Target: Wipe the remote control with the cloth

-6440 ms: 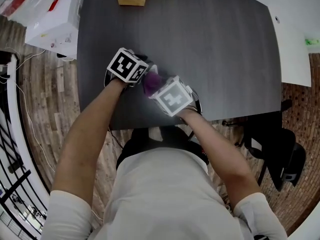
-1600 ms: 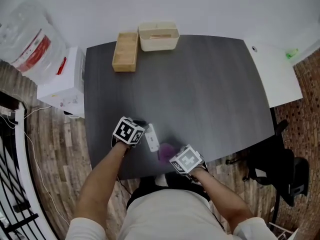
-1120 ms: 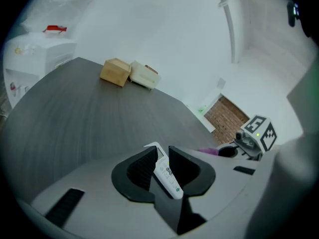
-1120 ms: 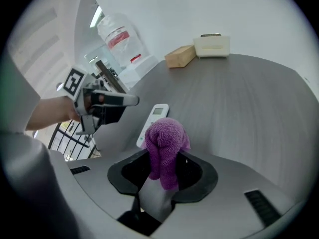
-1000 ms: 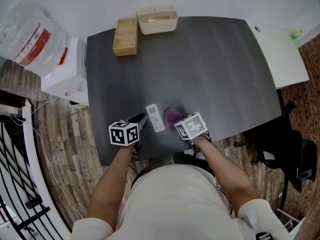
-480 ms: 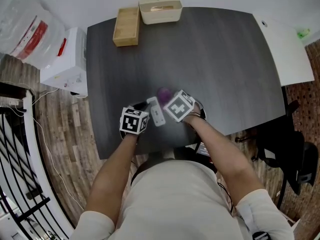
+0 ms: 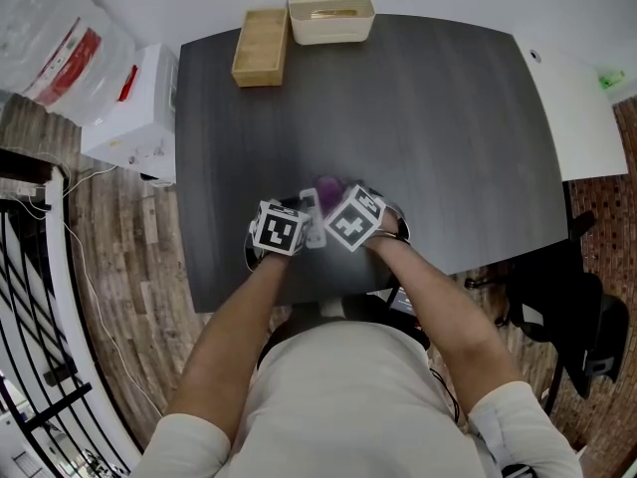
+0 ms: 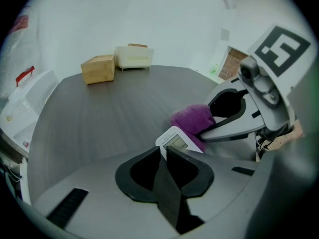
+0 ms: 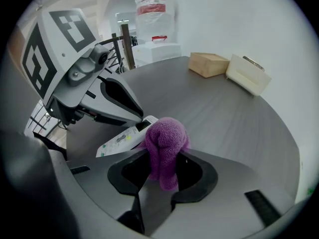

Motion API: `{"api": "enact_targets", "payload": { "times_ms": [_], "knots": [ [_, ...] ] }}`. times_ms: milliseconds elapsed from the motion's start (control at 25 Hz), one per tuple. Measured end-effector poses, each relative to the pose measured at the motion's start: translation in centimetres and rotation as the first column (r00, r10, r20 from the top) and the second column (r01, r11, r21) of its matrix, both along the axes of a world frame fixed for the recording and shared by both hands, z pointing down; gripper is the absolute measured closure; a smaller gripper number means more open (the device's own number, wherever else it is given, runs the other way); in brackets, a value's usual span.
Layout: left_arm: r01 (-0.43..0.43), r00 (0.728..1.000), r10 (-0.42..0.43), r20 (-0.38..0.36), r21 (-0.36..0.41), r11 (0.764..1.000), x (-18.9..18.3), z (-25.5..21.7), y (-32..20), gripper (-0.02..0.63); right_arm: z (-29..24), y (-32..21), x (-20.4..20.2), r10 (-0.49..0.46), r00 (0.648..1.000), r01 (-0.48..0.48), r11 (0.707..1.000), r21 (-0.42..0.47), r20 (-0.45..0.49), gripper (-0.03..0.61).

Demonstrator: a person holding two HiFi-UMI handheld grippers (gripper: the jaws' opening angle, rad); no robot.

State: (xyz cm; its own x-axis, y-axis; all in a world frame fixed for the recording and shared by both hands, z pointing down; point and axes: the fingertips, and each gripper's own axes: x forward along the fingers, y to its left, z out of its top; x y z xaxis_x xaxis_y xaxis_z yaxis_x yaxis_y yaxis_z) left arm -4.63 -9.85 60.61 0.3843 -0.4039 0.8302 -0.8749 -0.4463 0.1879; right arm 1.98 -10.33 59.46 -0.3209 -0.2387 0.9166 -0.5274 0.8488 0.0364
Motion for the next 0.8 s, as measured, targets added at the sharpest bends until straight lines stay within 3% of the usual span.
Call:
{"api": "enact_targets", "payload": {
  "times_ms": [160, 360, 800],
  "knots": [
    [0.033, 0.999, -0.034, 0.035, 0.009, 0.999, 0.2, -0.2, -0.1, 0.573, -0.3, 0.3, 0.0, -0.026, 0.998, 0.029, 0.998, 0.060, -0.051, 0.446],
    [0.093, 0.995, -0.093, 0.024, 0.009, 0.996, 0.3, -0.1, 0.0, 0.589, -0.8, 1.5, -0.1, -0.056, 0.994, 0.067, 0.991, 0.118, -0.095, 0.446],
    [0.128, 0.992, -0.128, 0.001, 0.023, 0.992, 0.3, 0.0, 0.0, 0.597, -0.6, 7.6, 0.8, -0.123, 0.989, 0.131, 0.986, 0.100, -0.085, 0.446]
  ]
}}
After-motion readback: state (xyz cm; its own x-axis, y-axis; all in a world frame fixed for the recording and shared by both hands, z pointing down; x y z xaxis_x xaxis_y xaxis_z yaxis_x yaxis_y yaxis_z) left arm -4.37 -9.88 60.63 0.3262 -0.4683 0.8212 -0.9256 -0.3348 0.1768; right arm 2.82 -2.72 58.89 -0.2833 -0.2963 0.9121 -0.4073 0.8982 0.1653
